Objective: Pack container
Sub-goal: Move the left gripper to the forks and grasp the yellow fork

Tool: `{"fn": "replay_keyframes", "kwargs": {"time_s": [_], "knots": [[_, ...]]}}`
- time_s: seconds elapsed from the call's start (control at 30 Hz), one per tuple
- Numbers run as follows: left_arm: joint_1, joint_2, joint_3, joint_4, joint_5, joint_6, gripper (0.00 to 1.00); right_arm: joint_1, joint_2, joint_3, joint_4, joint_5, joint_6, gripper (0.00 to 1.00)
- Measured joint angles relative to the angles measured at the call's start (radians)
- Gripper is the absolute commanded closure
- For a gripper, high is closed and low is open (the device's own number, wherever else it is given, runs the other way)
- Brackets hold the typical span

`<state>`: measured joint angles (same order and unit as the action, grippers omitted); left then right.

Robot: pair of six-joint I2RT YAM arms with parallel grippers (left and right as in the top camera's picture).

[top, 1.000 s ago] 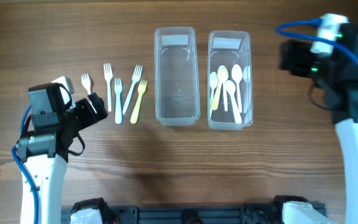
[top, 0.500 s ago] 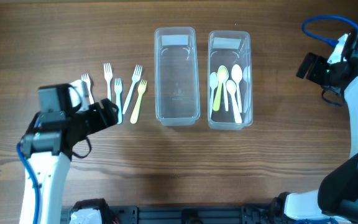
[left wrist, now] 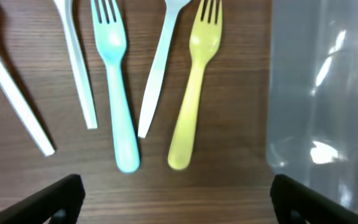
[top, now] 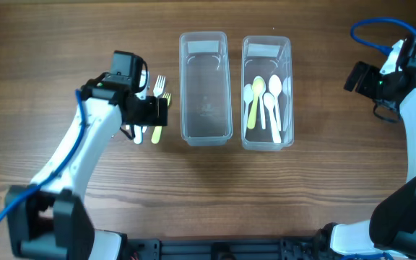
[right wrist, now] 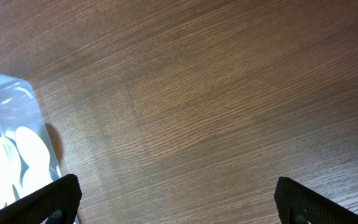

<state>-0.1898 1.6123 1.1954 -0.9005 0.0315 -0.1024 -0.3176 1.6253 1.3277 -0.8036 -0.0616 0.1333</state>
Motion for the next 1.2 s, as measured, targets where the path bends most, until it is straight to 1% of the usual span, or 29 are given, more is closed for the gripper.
{"fn": "replay_keyframes", "kwargs": {"time_s": [0.03,0.07,0.1,0.2,0.23,0.27,0.3,0.47,0.57,0.67,0.77,0.8,0.87,0.93,1.0,1.03,1.2], "knots": [[0.0,0.03,0.0,0.015,0.002,0.023,0.28,0.0,0.0,0.0,0.0,0.0,0.0,0.0],[0.0,0.055,0.0,0.027,0.005,0.042,0.28,0.0,0.0,0.0,0.0,0.0,0.0,0.0],[-0.002,0.074,0.0,0.04,0.01,0.069,0.27,0.0,0.0,0.0,0.0,0.0,0.0,0.0],[-0.026,0.122,0.0,0.108,0.021,0.136,0.2,0.0,0.0,0.0,0.0,0.0,0.0,0.0],[-0.036,0.133,0.0,0.131,0.022,0.152,0.19,0.0,0.0,0.0,0.0,0.0,0.0,0.0],[-0.05,0.145,0.0,0.156,0.022,0.17,0.22,0.0,0.0,0.0,0.0,0.0,0.0,0.0],[-0.06,0.152,0.0,0.177,0.022,0.177,0.25,0.0,0.0,0.0,0.0,0.0,0.0,0.0],[-0.086,0.211,0.0,0.251,0.018,0.184,0.29,0.0,0.0,0.0,0.0,0.0,0.0,0.0],[-0.086,0.261,0.0,0.254,0.014,0.181,0.31,0.0,0.0,0.0,0.0,0.0,0.0,0.0],[-0.086,0.3,0.0,0.269,-0.002,0.183,0.37,0.0,0.0,0.0,0.0,0.0,0.0,0.0],[-0.086,0.31,0.0,0.294,-0.012,0.204,0.47,0.0,0.0,0.0,0.0,0.0,0.0,0.0],[-0.086,0.314,0.0,0.3,-0.016,0.205,0.54,0.0,0.0,0.0,0.0,0.0,0.0,0.0],[-0.086,0.327,0.0,0.303,-0.02,0.215,0.6,0.0,0.0,0.0,0.0,0.0,0.0,0.0],[-0.086,0.333,0.003,0.309,-0.031,0.22,0.67,0.0,0.0,0.0,0.0,0.0,0.0,0.0],[-0.086,0.335,0.005,0.31,-0.034,0.222,0.8,0.0,0.0,0.0,0.0,0.0,0.0,0.0],[-0.086,0.335,0.005,0.31,-0.034,0.225,0.83,0.0,0.0,0.0,0.0,0.0,0.0,0.0],[-0.086,0.335,0.008,0.297,-0.034,0.227,0.96,0.0,0.0,0.0,0.0,0.0,0.0,0.0]]}}
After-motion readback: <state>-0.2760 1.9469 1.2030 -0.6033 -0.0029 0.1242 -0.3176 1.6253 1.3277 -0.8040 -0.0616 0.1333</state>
